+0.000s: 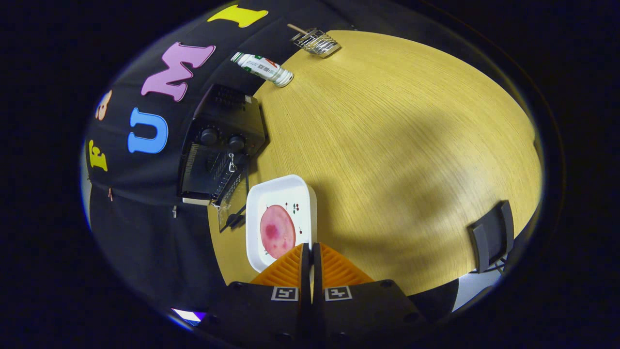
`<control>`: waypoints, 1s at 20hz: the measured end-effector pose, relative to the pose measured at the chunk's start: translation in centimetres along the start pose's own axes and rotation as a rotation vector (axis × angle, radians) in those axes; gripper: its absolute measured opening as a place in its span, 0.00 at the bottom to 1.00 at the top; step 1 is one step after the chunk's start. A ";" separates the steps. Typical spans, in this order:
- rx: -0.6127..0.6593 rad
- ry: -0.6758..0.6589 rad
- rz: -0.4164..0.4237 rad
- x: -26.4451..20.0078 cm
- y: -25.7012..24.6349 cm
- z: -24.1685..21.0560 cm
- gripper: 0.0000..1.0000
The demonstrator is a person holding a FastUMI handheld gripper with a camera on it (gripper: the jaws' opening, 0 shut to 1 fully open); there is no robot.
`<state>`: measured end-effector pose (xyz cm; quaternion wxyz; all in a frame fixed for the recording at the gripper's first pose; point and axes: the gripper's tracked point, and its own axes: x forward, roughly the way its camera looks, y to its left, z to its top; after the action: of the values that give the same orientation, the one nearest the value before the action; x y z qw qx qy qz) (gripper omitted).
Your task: Open the toaster oven, put the food inside, and close the toaster oven door.
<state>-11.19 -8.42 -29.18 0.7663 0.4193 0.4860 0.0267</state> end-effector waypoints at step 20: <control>0.154 -0.127 0.189 3.7 14.1 -2.5 0.05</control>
<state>-5.92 3.91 -22.88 0.7551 0.5216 0.3957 0.0348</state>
